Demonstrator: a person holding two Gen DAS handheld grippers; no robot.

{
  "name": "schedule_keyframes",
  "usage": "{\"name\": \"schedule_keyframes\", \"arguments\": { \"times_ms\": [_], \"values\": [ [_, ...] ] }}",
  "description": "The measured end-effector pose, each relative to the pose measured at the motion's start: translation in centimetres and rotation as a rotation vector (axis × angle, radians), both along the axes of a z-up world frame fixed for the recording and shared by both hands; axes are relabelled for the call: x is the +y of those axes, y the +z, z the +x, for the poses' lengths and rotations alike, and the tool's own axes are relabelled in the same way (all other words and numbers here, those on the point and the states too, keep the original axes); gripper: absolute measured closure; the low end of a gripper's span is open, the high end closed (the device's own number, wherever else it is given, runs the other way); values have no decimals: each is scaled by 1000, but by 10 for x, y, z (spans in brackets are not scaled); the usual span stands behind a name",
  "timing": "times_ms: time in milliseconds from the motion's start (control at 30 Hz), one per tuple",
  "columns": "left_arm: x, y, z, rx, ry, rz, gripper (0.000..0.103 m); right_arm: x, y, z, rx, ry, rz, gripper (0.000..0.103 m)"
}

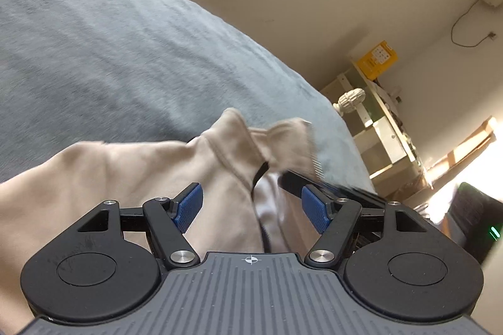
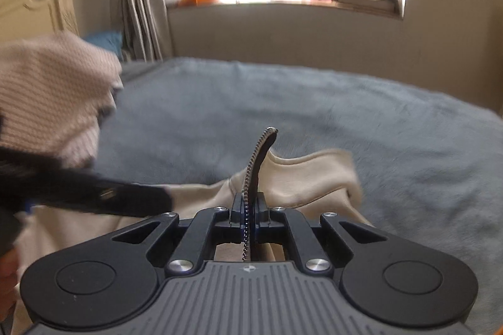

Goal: Fold clothes

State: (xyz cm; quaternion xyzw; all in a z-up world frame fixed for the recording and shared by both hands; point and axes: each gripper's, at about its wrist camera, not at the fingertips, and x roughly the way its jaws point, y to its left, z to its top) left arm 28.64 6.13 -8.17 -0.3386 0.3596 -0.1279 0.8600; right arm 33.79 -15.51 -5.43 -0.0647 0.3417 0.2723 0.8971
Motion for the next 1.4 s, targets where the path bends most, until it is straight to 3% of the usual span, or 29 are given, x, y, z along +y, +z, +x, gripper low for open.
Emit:
{"name": "schedule_keyframes", "arguments": {
  "times_ms": [167, 267, 333, 400, 500, 700, 800, 933, 1033, 1200, 1333, 1400],
  "values": [
    [10, -4, -10, 7, -5, -4, 33, 21, -27, 21, 86, -35, -31, 97],
    [13, -6, -12, 9, -10, -3, 33, 19, -41, 33, 171, -47, 9, 91],
    [14, -8, -12, 7, -10, 2, 33, 10, -43, 40, 237, -68, 108, 69],
    [15, -10, -13, 8, -3, 13, 33, -1, -42, 46, 295, -95, 225, 58],
    [14, -12, -13, 21, 3, 21, 33, -21, -34, 49, 330, -151, 383, 57],
    [12, -4, -21, 19, -16, 25, 33, -89, 2, 24, 312, -247, 654, 57],
    [12, 2, -29, 12, -30, 18, 33, -136, 27, -14, 301, -274, 811, 57],
    [10, 9, -44, -12, -59, 4, 33, -192, 56, -88, 262, -296, 944, 57],
    [5, 9, -52, -11, -82, 7, 33, -223, 64, -152, 217, -356, 924, 57],
    [-6, 2, -60, 26, -120, 0, 33, -276, 28, -219, 264, -612, 818, 57],
    [-24, 3, -62, 21, -160, 38, 33, -323, -8, -217, 332, -886, 813, 56],
    [-35, 3, -60, 18, -173, 57, 33, -329, -14, -198, 330, -907, 789, 56]
  ]
}}
